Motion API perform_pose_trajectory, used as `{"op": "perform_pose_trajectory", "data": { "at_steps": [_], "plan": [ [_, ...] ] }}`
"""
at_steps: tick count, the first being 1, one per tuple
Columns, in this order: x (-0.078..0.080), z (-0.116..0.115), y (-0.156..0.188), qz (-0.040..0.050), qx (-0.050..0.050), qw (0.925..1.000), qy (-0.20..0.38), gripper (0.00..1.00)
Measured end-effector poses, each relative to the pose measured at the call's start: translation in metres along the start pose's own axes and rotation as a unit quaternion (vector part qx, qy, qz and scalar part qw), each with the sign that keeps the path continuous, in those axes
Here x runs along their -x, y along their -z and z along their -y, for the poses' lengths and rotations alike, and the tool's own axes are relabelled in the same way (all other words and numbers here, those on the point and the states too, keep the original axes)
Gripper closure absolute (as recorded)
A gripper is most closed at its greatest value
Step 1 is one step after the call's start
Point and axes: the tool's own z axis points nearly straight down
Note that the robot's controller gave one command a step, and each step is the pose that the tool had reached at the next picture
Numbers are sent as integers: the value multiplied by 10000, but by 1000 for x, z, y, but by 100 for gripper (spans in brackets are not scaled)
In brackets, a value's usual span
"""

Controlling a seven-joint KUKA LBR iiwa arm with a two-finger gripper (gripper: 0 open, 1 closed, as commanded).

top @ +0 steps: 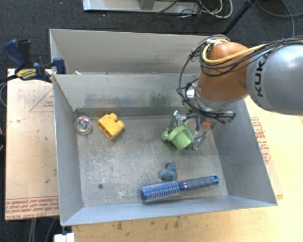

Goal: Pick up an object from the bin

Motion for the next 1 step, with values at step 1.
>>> {"op": "perform_pose_trajectory", "data": {
  "at_steps": [1],
  "plan": [
    [9, 4, 92, -20, 3, 10000, 96, 100]
  ]
}}
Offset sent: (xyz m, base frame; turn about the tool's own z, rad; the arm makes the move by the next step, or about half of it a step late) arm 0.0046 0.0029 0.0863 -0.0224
